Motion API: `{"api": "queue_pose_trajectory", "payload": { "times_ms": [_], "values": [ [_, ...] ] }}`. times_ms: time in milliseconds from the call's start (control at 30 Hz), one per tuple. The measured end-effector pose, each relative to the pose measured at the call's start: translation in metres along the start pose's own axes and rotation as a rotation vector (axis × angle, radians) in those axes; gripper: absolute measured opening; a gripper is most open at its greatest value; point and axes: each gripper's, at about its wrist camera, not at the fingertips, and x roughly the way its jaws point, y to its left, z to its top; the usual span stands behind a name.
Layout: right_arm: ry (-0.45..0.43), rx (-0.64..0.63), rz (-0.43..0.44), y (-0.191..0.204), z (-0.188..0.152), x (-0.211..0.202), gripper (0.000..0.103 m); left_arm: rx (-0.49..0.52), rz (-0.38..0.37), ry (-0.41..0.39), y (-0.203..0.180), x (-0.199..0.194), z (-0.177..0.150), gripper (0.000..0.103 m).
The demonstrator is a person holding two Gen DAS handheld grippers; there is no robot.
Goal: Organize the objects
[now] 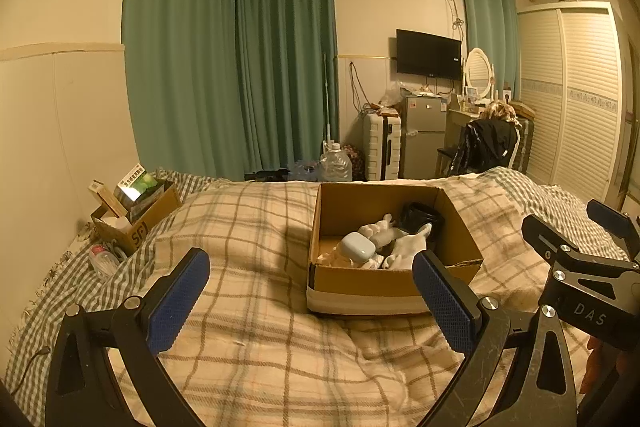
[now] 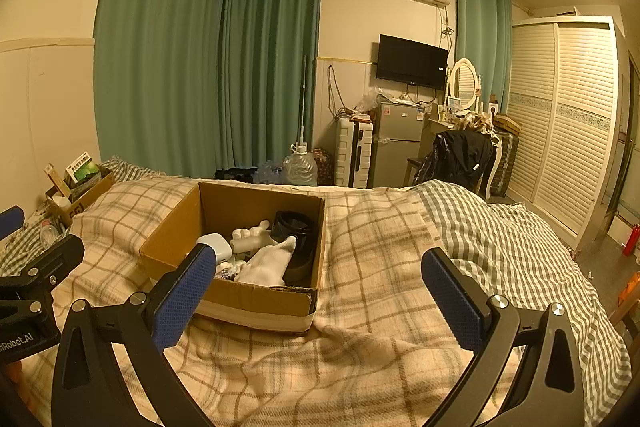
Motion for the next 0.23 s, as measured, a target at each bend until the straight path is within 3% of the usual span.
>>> {"api": "queue_pose_trajectory", "payload": {
  "times_ms": [233],
  "values": [
    [0.005,-0.003,0.003,0.0007,-0.0021,0.0007,0.103,0.002,0.025,-0.025,-0.0005,-0.0036,-0.0021,0.103]
  ]
}}
